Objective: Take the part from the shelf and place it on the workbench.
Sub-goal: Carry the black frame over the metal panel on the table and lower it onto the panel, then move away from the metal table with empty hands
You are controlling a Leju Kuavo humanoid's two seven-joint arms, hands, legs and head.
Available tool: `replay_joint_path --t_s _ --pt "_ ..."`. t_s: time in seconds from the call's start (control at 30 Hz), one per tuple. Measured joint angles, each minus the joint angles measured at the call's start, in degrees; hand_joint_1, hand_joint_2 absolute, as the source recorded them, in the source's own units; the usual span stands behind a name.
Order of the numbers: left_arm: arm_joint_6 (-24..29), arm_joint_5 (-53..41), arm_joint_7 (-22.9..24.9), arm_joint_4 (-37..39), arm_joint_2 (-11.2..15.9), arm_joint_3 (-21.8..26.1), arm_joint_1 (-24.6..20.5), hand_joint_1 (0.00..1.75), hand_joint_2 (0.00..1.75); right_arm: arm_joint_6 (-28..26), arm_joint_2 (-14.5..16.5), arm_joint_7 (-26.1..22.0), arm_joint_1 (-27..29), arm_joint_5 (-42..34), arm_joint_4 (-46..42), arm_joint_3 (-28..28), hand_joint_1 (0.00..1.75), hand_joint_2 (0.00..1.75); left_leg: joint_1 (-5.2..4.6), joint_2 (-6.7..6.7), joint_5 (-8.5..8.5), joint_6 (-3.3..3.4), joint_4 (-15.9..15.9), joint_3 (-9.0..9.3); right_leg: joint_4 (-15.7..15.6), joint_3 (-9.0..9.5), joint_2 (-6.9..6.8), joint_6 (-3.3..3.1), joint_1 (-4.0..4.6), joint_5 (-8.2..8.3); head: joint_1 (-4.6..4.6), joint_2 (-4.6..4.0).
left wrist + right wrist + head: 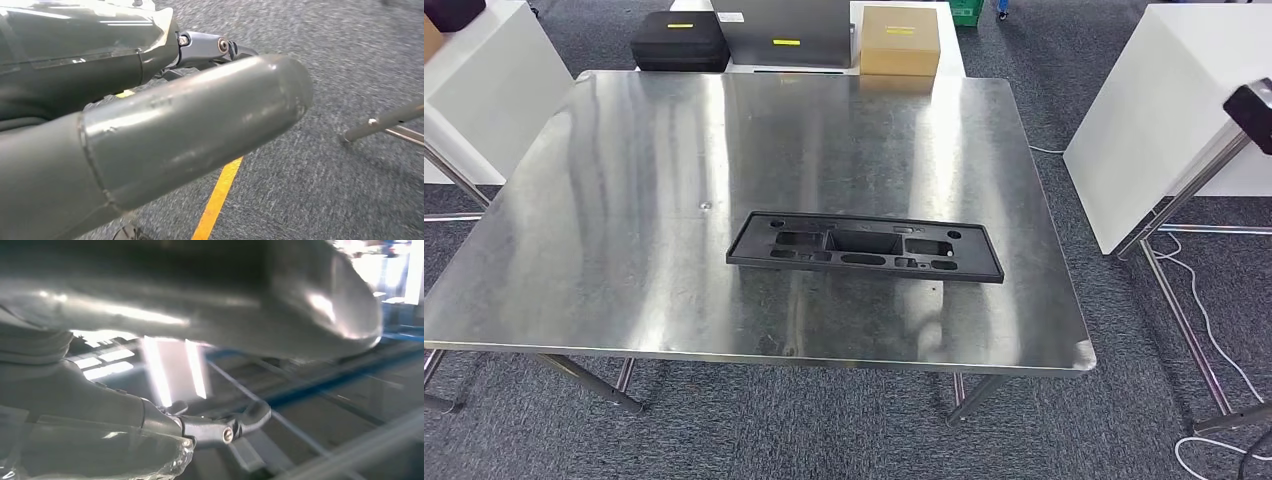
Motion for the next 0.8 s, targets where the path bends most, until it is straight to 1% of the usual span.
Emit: replay_joint_path --t_s 0.03,0.1,0.17,0.23,0.27,0.3,0.33,0.4,0.43,0.47,0.5,0.6,0.67,0.73,0.8 --pt "0.2 0.3 0.0 0.1 -0.2 0.3 0.0 0.0 0.0 0.0 -1.4 -0.5 4.3 -0.8 -2.5 -2.1 0.0 0.0 0.04 -0.05 -0.11 0.09 0.0 0.13 -0.1 0.27 -0.07 0.09 0.1 -0.07 0.04 0.0" --pt "0.6 0.7 0.0 0.1 -0.7 1.2 0.0 0.0 0.0 -0.1 -2.9 -3.1 15.0 -0.4 -9.8 -9.8 0.0 0.0 0.09 -0.16 -0.36 0.24 0.0 0.38 -0.2 0.74 -0.18 0.27 0.31 -0.19 0.16 0.0" --pt "0.7 0.8 0.0 0.1 -1.1 2.0 -0.2 0.0 0.0 -0.1 -2.5 -6.5 25.1 0.9 -16.1 -19.1 0.0 0.0 -0.04 -0.24 -0.51 0.38 0.0 0.52 -0.2 0.76 -0.24 0.38 0.39 -0.28 0.14 0.0" --pt "0.3 1.0 0.0 0.2 -1.4 2.5 -0.4 0.0 0.0 -0.1 -0.5 -10.5 34.1 1.2 -22.2 -27.4 0.0 0.0 -0.09 -0.45 -0.55 0.49 -0.1 0.57 -0.2 0.8 -0.41 0.54 0.38 -0.43 0.11 0.0" --pt "-0.1 1.1 0.0 0.2 -1.5 2.6 -0.4 0.0 0.0 -0.1 1.6 -13.4 38.5 1.3 -25.6 -31.6 0.0 0.0 0.0 -0.57 -0.59 0.45 -0.1 0.6 -0.2 0.93 -0.51 0.57 0.43 -0.51 0.14 0.0" --pt "-0.5 1.2 0.0 0.2 -1.6 2.7 -0.3 0.0 0.0 -0.1 4.5 -17.1 42.8 1.5 -29.3 -36.1 0.0 0.0 0.12 -0.66 -0.66 0.36 0.0 0.66 -0.3 1.06 -0.57 0.53 0.52 -0.57 0.15 0.0" --pt "-0.8 1.2 0.0 0.2 -1.7 2.7 -0.2 0.0 0.0 -0.1 8.1 -21.6 46.8 2.0 -32.8 -40.6 0.0 0.0 0.23 -0.69 -0.74 0.26 0.0 0.76 -0.3 1.15 -0.59 0.44 0.6 -0.64 0.19 0.0" --pt "-0.6 1.2 0.1 0.3 -1.8 2.7 -0.2 0.0 0.0 -0.1 17.5 -32.7 53.5 3.5 -39.2 -50.5 0.0 0.0 0.3 -0.71 -0.81 0.17 0.0 0.92 -0.4 1.23 -0.68 0.24 0.67 -0.79 0.14 0.0" --pt "-0.3 1.2 0.1 0.4 -1.8 2.6 -0.1 0.0 0.0 -0.1 22.2 -37.4 56.0 4.4 -41.7 -55.3 0.0 0.0 0.31 -0.75 -0.82 0.16 0.0 0.96 -0.4 1.25 -0.75 0.14 0.67 -0.87 0.11 0.0" --pt "0.0 1.2 0.2 0.4 -1.9 2.6 -0.1 0.0 0.0 -0.1 26.3 -40.7 58.1 5.4 -43.5 -59.5 0.0 0.0 0.33 -0.79 -0.84 0.13 0.0 0.97 -0.4 1.26 -0.83 0.05 0.66 -0.94 0.09 0.0" --pt "0.4 1.2 0.2 0.4 -1.9 2.6 -0.1 0.0 0.0 -0.1 29.8 -42.2 59.8 6.4 -45.0 -63.0 0.0 0.0 0.36 -0.83 -0.88 0.05 0.0 0.99 -0.4 1.28 -0.89 -0.05 0.68 -1.02 0.11 0.0" --pt "1.3 0.6 0.9 0.5 -1.6 2.6 0.1 0.0 0.0 -0.1 39.4 -43.3 63.4 8.7 -47.6 -72.7 0.0 0.0 0.45 -0.71 -1.11 -0.27 -0.1 1.12 -0.4 1.32 -0.69 -0.21 0.72 -1.13 0.14 0.0" --pt "1.4 -0.1 1.6 0.5 -1.4 2.6 0.1 0.0 0.0 -0.1 43.6 -43.4 63.9 9.0 -46.9 -79.0 0.0 0.0 0.42 -0.49 -1.2 -0.36 -0.1 1.22 -0.4 1.3 -0.46 -0.24 0.67 -1.18 0.1 0.0" --pt "1.2 -1.3 2.8 0.5 -1.2 2.6 0.1 0.0 0.0 -0.1 45.5 -41.2 63.2 11.2 -42.7 -86.1 0.0 0.0 0.41 -0.3 -1.38 -0.42 -0.1 1.47 -0.4 1.21 -0.3 -0.28 0.64 -1.35 0.13 0.0" --pt "0.4 -2.6 4.3 0.5 -0.9 2.4 0.1 0.0 0.0 -0.1 45.2 -35.8 62.1 13.2 -34.3 -93.4 0.0 0.0 0.37 -0.23 -1.61 -0.4 -0.1 1.84 -0.4 1.34 -0.23 -0.24 0.6 -1.6 0.16 0.0"
